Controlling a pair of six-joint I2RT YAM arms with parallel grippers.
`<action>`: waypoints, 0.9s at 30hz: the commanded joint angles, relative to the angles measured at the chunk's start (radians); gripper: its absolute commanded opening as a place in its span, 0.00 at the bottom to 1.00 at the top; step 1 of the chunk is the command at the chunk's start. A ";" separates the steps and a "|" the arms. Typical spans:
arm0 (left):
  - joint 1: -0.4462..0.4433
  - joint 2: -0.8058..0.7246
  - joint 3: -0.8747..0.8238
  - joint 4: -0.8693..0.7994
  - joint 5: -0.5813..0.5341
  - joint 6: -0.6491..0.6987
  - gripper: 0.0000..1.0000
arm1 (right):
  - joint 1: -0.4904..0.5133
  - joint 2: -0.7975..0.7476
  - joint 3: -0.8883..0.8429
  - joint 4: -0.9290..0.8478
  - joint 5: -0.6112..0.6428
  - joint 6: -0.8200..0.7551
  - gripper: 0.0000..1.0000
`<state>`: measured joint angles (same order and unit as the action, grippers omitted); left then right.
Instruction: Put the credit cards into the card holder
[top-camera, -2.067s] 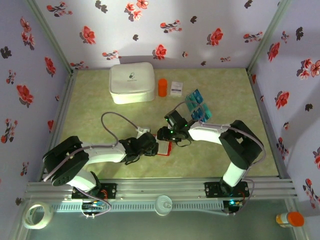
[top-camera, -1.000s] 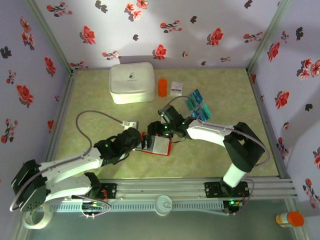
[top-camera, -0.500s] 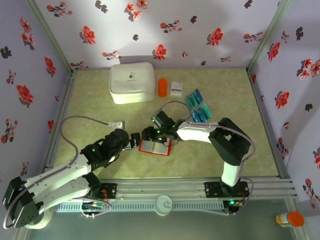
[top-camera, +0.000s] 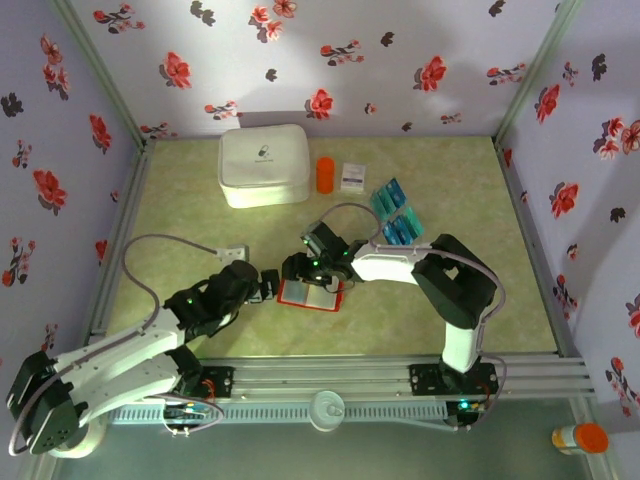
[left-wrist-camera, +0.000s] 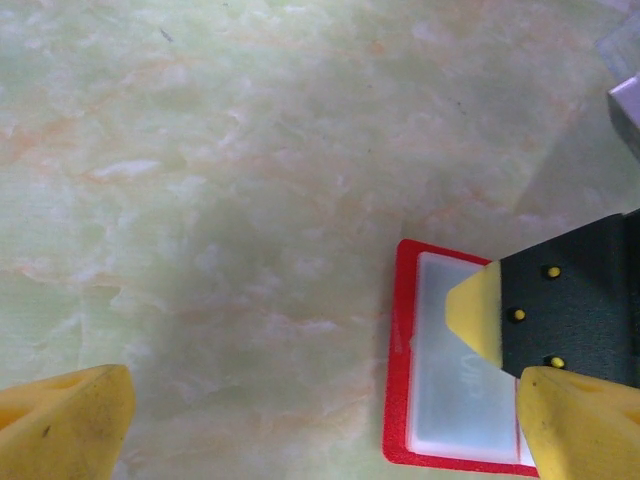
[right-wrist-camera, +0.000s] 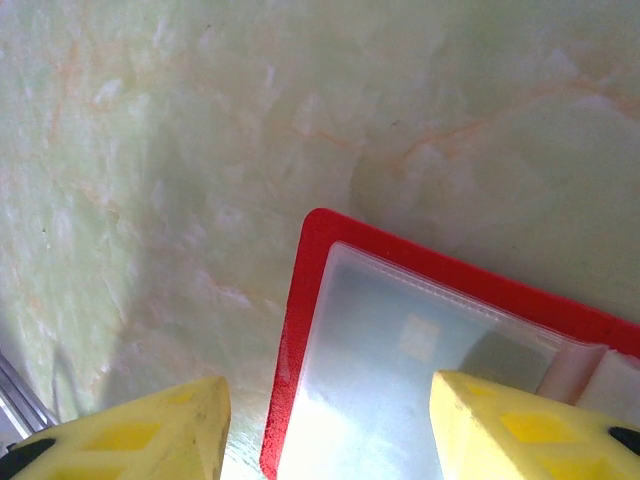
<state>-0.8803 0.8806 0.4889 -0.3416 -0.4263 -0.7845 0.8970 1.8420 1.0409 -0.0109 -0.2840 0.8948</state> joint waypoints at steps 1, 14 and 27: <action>0.007 0.018 -0.014 0.008 -0.007 -0.021 0.98 | -0.012 -0.045 -0.011 0.002 0.031 0.000 0.54; 0.007 0.100 -0.023 0.055 0.019 -0.015 0.98 | -0.028 0.012 -0.035 0.035 0.014 0.010 0.18; 0.007 0.225 -0.017 0.119 0.062 0.001 0.98 | -0.030 0.047 -0.040 0.054 0.007 0.019 0.17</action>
<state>-0.8803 1.0809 0.4728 -0.2535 -0.3752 -0.7868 0.8749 1.8763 1.0126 0.0402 -0.2710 0.9020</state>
